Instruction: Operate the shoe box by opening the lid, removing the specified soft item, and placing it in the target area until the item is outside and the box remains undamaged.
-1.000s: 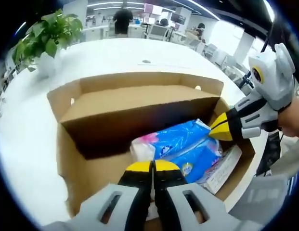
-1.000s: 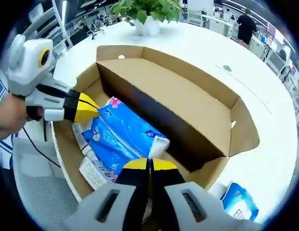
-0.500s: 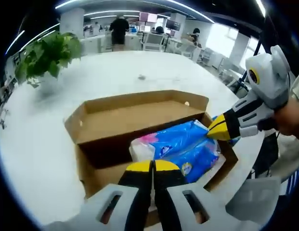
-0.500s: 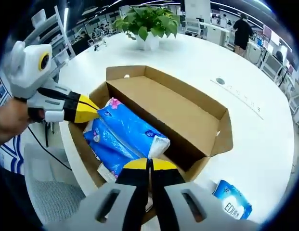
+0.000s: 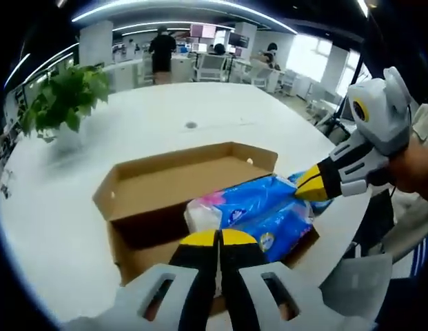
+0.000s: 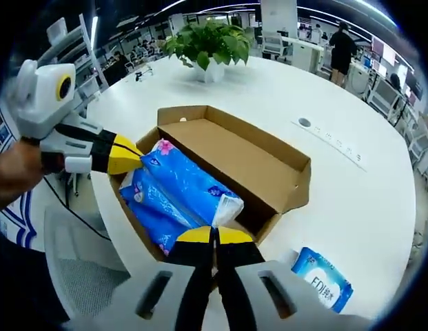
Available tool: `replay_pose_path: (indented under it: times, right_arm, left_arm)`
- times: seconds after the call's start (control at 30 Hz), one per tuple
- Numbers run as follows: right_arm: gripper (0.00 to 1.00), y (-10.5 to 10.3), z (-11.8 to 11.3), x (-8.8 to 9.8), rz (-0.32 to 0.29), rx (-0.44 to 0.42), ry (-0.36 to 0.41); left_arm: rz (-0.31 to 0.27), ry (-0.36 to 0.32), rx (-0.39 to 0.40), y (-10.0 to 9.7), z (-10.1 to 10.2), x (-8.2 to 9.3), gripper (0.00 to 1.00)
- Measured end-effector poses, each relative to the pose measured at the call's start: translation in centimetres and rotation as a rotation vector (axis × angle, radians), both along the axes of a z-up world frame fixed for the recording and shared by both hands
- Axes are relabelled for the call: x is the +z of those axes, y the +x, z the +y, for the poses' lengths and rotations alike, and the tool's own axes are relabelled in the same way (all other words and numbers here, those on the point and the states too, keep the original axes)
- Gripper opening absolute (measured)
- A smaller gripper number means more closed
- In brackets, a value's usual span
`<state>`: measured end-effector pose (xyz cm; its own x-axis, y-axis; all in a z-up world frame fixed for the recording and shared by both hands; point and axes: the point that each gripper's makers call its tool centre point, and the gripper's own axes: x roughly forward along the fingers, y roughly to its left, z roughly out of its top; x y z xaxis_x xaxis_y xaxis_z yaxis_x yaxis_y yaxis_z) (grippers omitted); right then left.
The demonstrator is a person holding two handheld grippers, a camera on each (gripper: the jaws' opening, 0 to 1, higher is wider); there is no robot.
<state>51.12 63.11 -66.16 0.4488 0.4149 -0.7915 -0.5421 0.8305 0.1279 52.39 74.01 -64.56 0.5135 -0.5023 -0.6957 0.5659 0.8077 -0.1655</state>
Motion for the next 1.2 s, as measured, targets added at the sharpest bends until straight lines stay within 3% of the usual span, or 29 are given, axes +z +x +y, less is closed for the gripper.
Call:
replay_pose_path:
  times: [0.6,0.93,1.2]
  right_arm:
    - [0.00,-2.1,-6.8,1.4,-0.015,-0.101,-0.003]
    - [0.00,-3.4,-12.0,1.6,-0.020,-0.169,-0.014]
    - [0.00,-4.5,-16.2,1.0,-0.008,-0.216,-0.019]
  left_arm:
    - [-0.016,-0.014,-0.125,-1.3,-6.7,1.2,0.00]
    - [-0.020,-0.025,-0.205,-2.1,-12.3,1.6,0.00]
    - [-0.004,-0.022,-0.260,-2.9,-16.6,0.6,0.00]
